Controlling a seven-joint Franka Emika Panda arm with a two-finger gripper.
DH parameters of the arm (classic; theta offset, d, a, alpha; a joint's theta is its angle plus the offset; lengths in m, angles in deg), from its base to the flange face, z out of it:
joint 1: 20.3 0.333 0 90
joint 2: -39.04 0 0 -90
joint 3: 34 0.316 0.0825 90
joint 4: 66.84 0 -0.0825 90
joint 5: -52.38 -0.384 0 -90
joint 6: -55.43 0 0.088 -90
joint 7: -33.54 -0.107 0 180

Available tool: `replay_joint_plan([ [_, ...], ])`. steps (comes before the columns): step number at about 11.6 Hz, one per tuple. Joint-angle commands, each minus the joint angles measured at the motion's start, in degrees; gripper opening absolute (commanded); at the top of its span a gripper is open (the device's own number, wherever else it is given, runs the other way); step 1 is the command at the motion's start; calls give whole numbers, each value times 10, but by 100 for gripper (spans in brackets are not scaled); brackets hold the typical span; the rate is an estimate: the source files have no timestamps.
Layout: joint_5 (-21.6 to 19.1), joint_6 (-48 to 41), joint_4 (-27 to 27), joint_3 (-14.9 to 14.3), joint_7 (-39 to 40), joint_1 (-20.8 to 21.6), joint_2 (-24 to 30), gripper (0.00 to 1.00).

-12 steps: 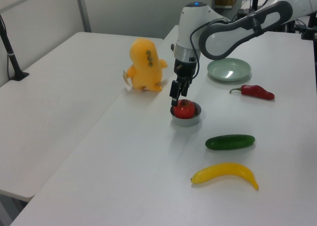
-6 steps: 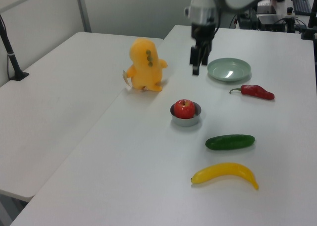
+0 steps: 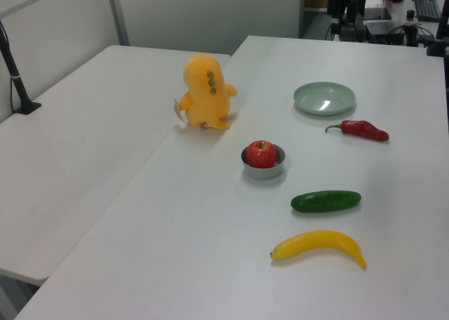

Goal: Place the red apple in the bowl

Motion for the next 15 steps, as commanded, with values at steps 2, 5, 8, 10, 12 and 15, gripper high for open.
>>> replay_joint_plan([
  [2,-10,38,-66,-10,29,-20,40,100],
  [5,-12,121,-81,-9,103,-34,28,100],
  [8,-30,153,-79,-4,136,-36,13,100],
  [10,-30,149,-78,-4,139,-35,13,100],
  [12,-30,148,-78,-4,137,-33,14,100],
  [15,-30,146,-78,-4,137,-34,14,100],
])
